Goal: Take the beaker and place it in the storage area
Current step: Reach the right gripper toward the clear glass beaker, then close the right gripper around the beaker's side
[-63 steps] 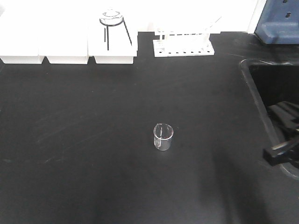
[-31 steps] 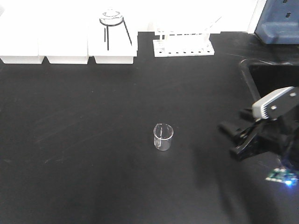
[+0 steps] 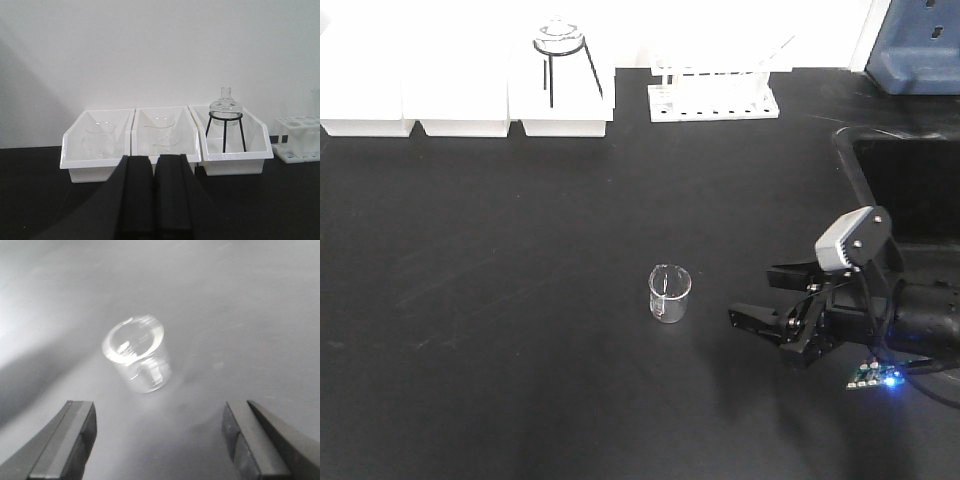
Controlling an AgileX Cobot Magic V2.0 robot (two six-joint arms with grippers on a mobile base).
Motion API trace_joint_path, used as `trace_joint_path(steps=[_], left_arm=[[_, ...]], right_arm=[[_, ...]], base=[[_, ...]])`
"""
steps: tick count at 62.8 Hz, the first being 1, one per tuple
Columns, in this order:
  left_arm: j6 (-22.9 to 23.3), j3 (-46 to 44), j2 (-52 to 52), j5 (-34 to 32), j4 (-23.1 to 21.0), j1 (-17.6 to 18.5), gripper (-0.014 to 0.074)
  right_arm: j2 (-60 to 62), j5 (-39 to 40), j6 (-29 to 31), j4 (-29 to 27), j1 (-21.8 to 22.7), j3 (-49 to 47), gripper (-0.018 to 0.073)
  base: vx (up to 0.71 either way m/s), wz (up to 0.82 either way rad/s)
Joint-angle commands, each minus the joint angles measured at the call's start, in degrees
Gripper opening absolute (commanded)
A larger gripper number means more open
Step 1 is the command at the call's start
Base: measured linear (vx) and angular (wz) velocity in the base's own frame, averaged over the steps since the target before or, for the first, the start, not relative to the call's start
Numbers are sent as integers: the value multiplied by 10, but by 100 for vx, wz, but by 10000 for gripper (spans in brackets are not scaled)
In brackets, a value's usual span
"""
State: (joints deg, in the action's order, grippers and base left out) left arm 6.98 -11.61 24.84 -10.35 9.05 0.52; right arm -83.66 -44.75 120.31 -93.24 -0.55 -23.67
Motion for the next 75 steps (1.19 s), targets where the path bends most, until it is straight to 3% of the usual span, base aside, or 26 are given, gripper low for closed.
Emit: trace_joint_path(steps=[1,16,30,45,75], left_arm=[[5,-19,6,-49,-3,0,-6],[5,-19,6,-49,-3,0,-6],[5,-19,6,-49,-4,0,-6],[5,-19,6,-48,-4,0,-6],[5,-19,6,-48,-4,0,-6]], right_arm=[[-18,-50,7,10,1,-39,578],[-123,-97,7,17,-8,-78,578],[-150,-93,7,29,-65,-122,574],[-154,-29,7,68,-125,-193,574],[-224,-43,7,25,-126,-206,574]], base=[[0,0],[0,0],[0,0],[0,0],[0,0]])
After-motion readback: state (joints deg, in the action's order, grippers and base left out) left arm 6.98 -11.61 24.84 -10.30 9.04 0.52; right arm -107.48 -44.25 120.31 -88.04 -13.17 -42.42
